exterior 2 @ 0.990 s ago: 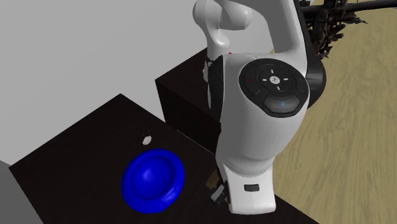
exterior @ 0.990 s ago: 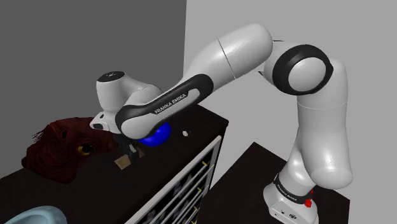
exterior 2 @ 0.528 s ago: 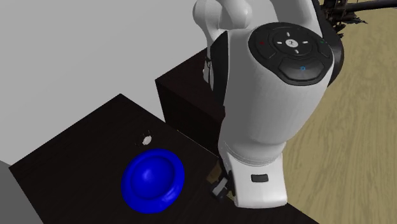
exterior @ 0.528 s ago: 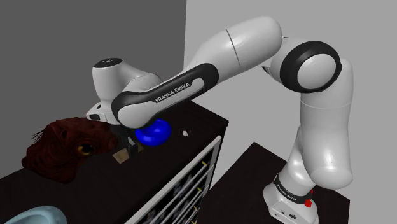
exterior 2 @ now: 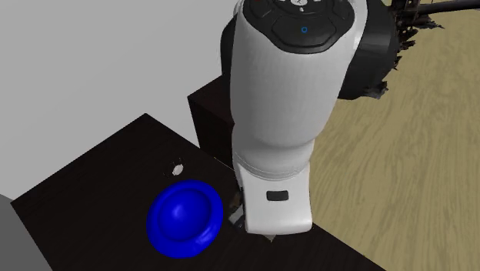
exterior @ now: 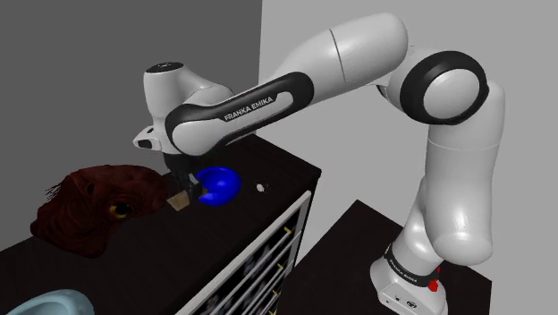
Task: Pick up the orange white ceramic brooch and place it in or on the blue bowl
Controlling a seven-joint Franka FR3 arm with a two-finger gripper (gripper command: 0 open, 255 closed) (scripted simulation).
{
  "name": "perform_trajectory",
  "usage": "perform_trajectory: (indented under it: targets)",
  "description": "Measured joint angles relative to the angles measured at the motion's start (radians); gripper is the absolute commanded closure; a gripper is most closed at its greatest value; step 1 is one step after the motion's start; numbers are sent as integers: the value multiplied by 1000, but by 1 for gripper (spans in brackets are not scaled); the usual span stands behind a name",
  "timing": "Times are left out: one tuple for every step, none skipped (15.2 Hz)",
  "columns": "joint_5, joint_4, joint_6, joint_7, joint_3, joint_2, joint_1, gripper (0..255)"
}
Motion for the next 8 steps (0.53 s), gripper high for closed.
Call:
perform_trajectory:
  targets:
    - [2,-4,3,-21,-6,-1,-14,255]
    - [9,-17,2,-44,-11,-16,-32,255]
    - [9,2,-6,-63,-17,-7,-43,255]
    - [10,13,-9,-87,-24,2,-58,255]
    - [14,1,-3,-107,-30,-5,-73,255]
    - [18,1,-5,-130,-36,-8,-88,255]
    - [18,17,-9,-152,-43,3,-102,255]
    - [20,17,-10,-170,-48,2,-114,255]
